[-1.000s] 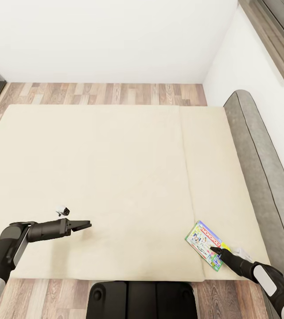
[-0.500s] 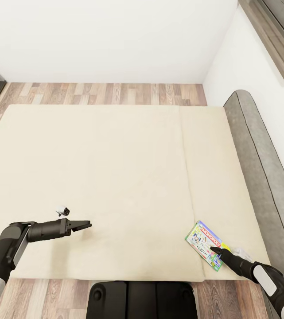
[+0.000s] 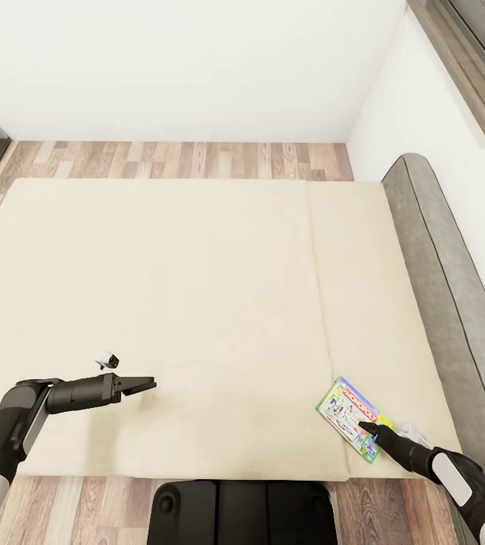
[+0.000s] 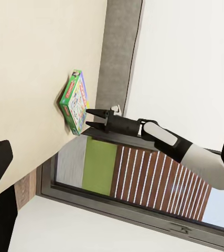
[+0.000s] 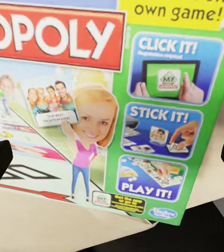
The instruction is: Put all the toys in the child's room - the three board games (two on the bed and one on the table), the two jigsaw puzzles on the table, and the tennis ball on the table - inside the toy box on the table in the child's room.
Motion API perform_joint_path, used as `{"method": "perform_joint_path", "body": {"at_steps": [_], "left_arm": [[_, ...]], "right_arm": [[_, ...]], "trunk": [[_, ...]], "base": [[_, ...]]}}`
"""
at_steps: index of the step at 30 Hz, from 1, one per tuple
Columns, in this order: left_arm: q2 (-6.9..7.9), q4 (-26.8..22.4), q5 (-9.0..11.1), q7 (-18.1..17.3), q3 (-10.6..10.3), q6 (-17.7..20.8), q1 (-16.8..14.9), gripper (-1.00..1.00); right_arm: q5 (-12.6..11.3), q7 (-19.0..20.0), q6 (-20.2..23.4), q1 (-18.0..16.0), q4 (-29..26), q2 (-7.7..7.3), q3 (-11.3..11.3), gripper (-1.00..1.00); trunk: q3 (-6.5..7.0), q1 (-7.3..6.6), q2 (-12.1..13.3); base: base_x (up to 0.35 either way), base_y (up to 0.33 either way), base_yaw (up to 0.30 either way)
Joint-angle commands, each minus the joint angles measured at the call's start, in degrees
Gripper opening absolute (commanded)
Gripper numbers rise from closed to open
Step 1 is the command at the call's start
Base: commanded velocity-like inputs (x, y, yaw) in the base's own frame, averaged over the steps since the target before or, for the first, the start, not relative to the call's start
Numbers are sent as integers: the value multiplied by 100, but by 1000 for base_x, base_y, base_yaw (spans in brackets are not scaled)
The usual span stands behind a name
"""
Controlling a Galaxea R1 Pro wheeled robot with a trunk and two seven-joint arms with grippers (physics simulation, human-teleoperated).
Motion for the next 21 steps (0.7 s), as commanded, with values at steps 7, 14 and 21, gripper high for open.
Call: {"method": "perform_joint_path", "body": {"at_steps": [7, 14, 21], "left_arm": [[2, -1, 0, -22, -2, 55, -1, 100], [2, -1, -1, -22, -2, 59, -1, 100], [2, -1, 1, -22, -2, 58, -1, 100]], "right_arm": [[-19, 9, 48, 0, -4, 5, -22, 100], [-19, 16, 47, 0, -4, 6, -19, 100], [-19, 12, 47, 0, -4, 6, -13, 100]], "trunk": [[-6, 3, -8], [-6, 3, -8], [-6, 3, -8]], "base": [[0, 0, 0], [0, 0, 0], [0, 0, 0]]}}
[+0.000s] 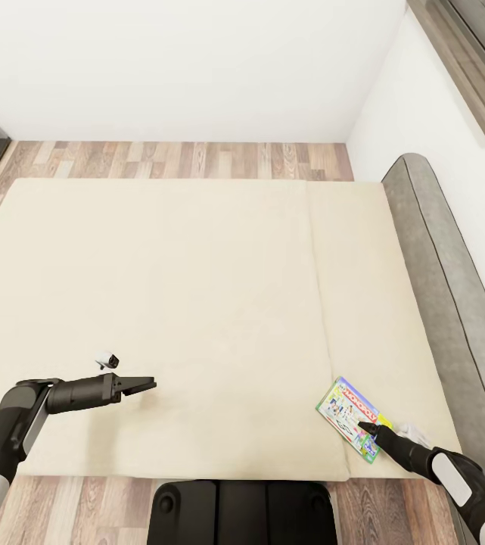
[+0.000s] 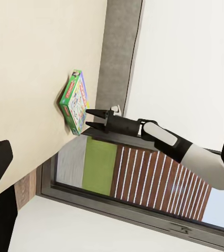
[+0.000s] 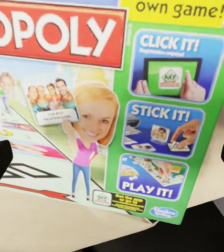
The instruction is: Put all the toys in the child's room - the three board games (two on the bed and one on the table), the two jigsaw puzzles on the table, and the tennis ball on the table - inside the toy box on the table in the child's room.
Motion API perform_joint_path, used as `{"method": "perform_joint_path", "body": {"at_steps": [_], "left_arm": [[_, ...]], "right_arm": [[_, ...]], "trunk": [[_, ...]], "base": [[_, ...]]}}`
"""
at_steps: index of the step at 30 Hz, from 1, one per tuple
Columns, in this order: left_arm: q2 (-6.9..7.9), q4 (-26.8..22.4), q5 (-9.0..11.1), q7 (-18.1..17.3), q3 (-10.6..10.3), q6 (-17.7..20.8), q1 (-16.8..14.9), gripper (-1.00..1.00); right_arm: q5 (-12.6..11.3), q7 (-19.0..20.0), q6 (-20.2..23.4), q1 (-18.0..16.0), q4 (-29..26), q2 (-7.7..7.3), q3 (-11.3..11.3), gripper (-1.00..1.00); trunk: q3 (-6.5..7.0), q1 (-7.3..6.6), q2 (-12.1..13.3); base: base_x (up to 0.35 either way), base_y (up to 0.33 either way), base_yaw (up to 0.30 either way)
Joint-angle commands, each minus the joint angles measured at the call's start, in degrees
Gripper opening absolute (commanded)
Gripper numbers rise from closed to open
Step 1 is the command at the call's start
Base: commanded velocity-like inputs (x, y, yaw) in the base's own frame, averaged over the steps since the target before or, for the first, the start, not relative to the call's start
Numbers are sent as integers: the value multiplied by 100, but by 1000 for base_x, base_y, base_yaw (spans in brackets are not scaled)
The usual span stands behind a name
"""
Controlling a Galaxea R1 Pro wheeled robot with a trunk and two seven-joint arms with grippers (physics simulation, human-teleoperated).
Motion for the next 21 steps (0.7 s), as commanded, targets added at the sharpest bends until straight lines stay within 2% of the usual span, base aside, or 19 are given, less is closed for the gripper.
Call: {"method": "perform_joint_path", "body": {"at_steps": [1, 21], "left_arm": [[2, -1, -3, -22, -2, 62, -1, 100], [2, -1, -4, -22, -2, 58, -1, 100]], "right_arm": [[-21, 8, 47, -1, -4, 2, -26, 100], [-21, 8, 47, -2, -4, 6, -15, 100]], "trunk": [[-6, 3, -9], [-45, 3, -9]], "base": [[0, 0, 0], [0, 0, 0]]}}
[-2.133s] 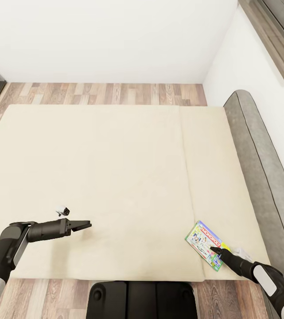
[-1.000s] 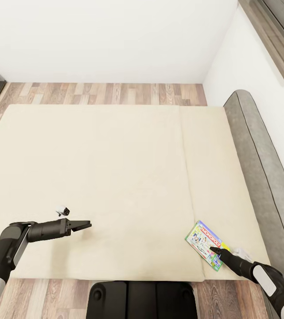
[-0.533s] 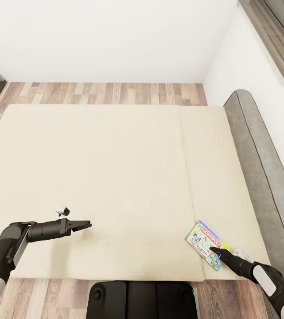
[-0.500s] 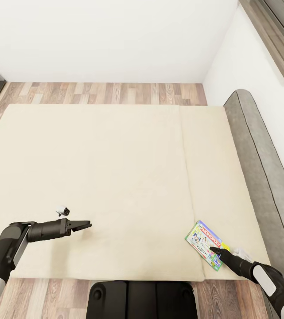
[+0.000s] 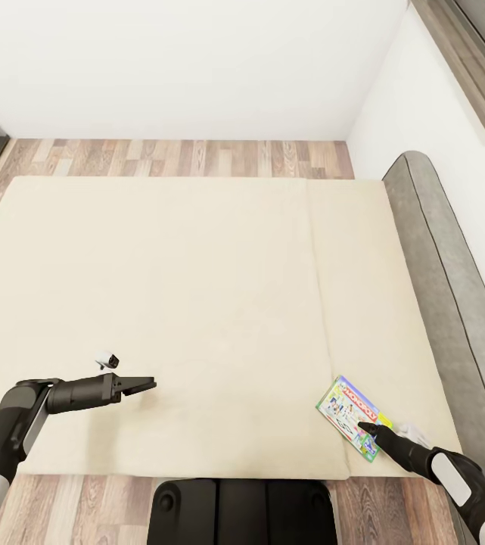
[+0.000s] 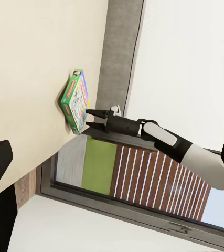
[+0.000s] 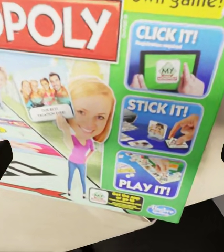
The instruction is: Put all the toys in the child's room - the three board games (two on the bed and one on the table), the two jigsaw puzzles on the table, and the tennis ball on the table - inside the toy box on the table in the child's room.
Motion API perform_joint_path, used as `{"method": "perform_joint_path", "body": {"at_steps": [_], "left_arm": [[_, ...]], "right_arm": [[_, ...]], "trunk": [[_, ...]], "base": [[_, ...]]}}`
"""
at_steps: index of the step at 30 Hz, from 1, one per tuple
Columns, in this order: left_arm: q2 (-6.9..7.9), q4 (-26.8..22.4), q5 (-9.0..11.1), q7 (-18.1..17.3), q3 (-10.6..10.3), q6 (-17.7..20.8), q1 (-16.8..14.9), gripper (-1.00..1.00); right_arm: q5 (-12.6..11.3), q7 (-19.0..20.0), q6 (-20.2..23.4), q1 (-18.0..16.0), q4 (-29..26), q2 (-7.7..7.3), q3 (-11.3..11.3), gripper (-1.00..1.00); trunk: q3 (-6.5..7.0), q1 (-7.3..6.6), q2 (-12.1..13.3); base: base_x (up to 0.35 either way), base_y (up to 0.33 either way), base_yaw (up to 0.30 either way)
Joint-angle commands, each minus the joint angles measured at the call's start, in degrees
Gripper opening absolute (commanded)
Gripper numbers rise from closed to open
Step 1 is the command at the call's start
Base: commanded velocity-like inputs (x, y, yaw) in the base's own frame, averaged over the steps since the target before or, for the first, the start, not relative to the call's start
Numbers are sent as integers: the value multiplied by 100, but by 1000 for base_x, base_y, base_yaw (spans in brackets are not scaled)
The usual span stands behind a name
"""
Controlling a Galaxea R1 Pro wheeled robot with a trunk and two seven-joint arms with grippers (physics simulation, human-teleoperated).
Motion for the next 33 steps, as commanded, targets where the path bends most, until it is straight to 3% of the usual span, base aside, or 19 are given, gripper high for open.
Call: {"method": "perform_joint_path", "body": {"at_steps": [1, 20, 24, 33], "left_arm": [[2, -1, 0, -22, -2, 60, -1, 100], [8, -150, 8, -22, -10, 92, 0, 100], [12, -461, 23, -22, -19, 184, 18, 100], [24, -1901, 52, -22, -33, 595, 248, 100]], "right_arm": [[-21, 9, 47, 0, -4, 1, -27, 100], [-21, 74, 47, 2, -5, 7, -19, 100], [-25, 83, 48, 2, -10, 7, -19, 100], [-29, 116, 55, 2, -20, 7, -17, 100]], "trunk": [[-6, 3, -8], [-29, 3, -8], [-60, 3, -8], [-79, 3, -8]], "base": [[0, 0, 0], [0, 0, 0], [0, 0, 0], [0, 0, 0]]}}
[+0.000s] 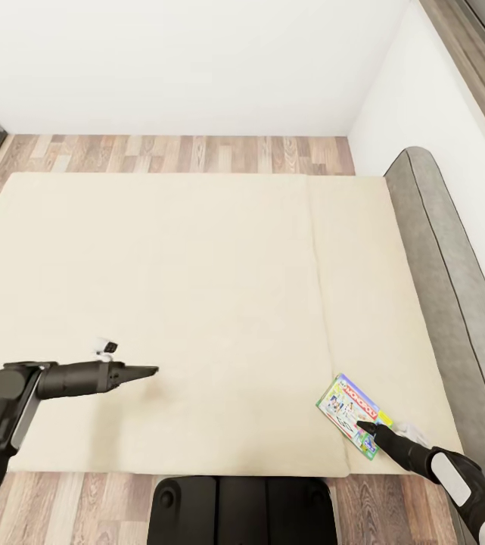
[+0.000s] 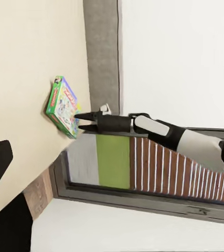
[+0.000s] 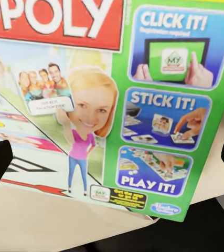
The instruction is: Put all the toys in the child's room - the three board games (two on the bed and one on the table), the two jigsaw puzzles on the table, and the tennis ball on the table - inside the toy box on the table in the child's room.
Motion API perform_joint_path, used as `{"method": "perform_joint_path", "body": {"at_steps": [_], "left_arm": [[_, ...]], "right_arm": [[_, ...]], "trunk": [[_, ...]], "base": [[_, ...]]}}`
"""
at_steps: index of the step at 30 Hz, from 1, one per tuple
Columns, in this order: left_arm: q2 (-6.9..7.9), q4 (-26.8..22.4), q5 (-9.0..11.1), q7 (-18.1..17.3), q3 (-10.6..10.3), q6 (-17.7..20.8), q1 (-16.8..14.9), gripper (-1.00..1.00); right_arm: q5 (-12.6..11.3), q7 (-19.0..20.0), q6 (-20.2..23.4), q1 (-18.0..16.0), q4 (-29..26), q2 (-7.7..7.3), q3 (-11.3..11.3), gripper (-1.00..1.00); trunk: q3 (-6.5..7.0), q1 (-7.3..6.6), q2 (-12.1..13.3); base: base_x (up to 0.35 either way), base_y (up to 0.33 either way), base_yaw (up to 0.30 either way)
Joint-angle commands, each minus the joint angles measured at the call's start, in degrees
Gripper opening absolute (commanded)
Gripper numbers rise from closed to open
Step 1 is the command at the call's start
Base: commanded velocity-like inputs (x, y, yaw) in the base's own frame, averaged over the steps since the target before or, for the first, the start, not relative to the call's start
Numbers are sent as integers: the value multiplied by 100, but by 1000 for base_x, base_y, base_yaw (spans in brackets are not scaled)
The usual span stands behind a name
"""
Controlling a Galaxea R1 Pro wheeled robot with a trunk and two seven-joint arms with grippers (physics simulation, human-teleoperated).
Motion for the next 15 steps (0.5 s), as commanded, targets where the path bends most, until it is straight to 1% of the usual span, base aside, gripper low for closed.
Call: {"method": "perform_joint_path", "body": {"at_steps": [1, 4, 5, 8, 10, 13, 15], "left_arm": [[1, -147, -5, -22, -2, 101, 43, 100], [-1, -537, -1, -22, -33, 193, 166, 100], [-1, -591, -3, -22, -49, 204, 185, 100], [-6, -695, -5, -22, -107, 224, 220, 100], [-9, -761, -7, -22, -199, 233, 245, 100], [-11, -792, -4, -22, -285, 237, 257, 100], [-11, -798, -3, -22, -301, 238, 259, 100]], "right_arm": [[-22, 17, 48, -2, -4, 2, -25, 100], [-22, 47, 49, -1, -5, 2, -22, 100], [-22, 51, 49, 0, -5, 2, -22, 100], [-22, 60, 49, -2, -5, 2, -25, 100], [-22, 65, 49, 1, -5, 2, -26, 100], [-23, 68, 49, 2, -5, 2, -22, 100], [-23, 68, 49, 3, -5, 2, -21, 100]], "trunk": [[-7, 4, -8], [-7, 4, -8], [-8, 4, -8], [-8, 4, -8], [-8, 4, -8], [-8, 4, -8], [-8, 4, -8]], "base": [[0, 0, 0], [0, 0, 0], [0, 0, 0], [0, 0, 0], [0, 0, 0], [0, 0, 0], [0, 0, 0]]}}
